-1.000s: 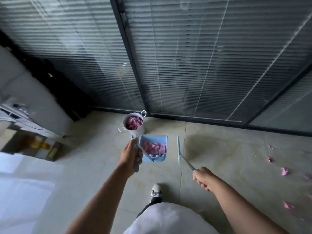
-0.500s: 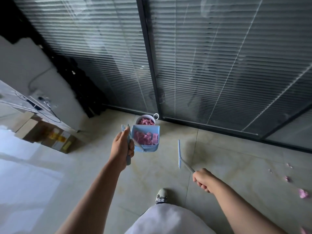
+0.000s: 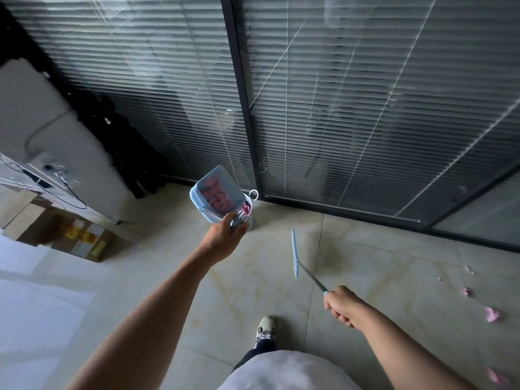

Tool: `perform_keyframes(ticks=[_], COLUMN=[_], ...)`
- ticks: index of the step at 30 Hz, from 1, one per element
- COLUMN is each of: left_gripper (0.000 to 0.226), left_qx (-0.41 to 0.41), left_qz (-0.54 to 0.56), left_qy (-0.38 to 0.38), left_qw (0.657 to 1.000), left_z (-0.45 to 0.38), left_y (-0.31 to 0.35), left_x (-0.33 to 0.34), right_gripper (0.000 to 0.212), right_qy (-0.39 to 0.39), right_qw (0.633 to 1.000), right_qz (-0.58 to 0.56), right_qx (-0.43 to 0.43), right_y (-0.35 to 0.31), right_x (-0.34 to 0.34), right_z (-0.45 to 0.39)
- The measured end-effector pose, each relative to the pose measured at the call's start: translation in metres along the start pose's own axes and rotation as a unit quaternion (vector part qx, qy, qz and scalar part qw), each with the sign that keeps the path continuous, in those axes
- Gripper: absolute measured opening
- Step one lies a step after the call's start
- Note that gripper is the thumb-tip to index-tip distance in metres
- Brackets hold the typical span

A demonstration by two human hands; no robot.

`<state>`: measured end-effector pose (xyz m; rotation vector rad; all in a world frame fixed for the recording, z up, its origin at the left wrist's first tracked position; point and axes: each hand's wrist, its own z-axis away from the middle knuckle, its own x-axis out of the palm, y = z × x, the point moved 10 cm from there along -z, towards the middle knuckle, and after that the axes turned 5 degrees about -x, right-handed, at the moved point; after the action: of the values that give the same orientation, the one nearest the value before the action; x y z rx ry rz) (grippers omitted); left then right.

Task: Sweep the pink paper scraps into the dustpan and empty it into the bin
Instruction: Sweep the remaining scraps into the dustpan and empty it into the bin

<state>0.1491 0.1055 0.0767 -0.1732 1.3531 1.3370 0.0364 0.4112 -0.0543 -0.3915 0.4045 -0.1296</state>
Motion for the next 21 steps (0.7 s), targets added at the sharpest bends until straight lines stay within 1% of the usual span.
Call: perform_keyframes(ticks=[4,8,11,15,18,21], left_gripper=[0.043,0.043,0.042,0.042,0.044,0.047], left_qx=[0.038,0.049,0.069,0.108,0.103,0.099], left_qz=[-0.072,-0.154,-0.217,-0.303,-0.345,-0.380], left_qy=[-0.042,-0.089,-0.114,-0.142,-0.173,-0.187], left_qw=[0.996,0.983,0.967,0.936,0.917,0.901], left_z=[-0.012,-0.018,-0.020,-0.017,-0.016,-0.015], left_y=[-0.004,-0.015,-0.022,-0.032,-0.043,-0.049], left_x=[0.024,0.043,0.056,0.075,0.092,0.104], right_gripper=[0.009,0.009,0.007,0.008,0.007,0.006], right_qy=[0.000,0.003,0.006,0.010,0.012,0.016], right_qw=[1.000,1.000,1.000,0.999,0.999,0.999], right_qz=[0.002,0.003,0.004,0.001,-0.004,-0.003], right_qx=[0.007,0.019,0.030,0.037,0.041,0.042], right_y=[0.005,0.013,0.020,0.026,0.029,0.033], right_x=[0.001,0.000,-0.001,-0.003,-0.003,-0.003], right_z=[0.000,-0.002,-0.004,-0.003,-0.003,-0.003])
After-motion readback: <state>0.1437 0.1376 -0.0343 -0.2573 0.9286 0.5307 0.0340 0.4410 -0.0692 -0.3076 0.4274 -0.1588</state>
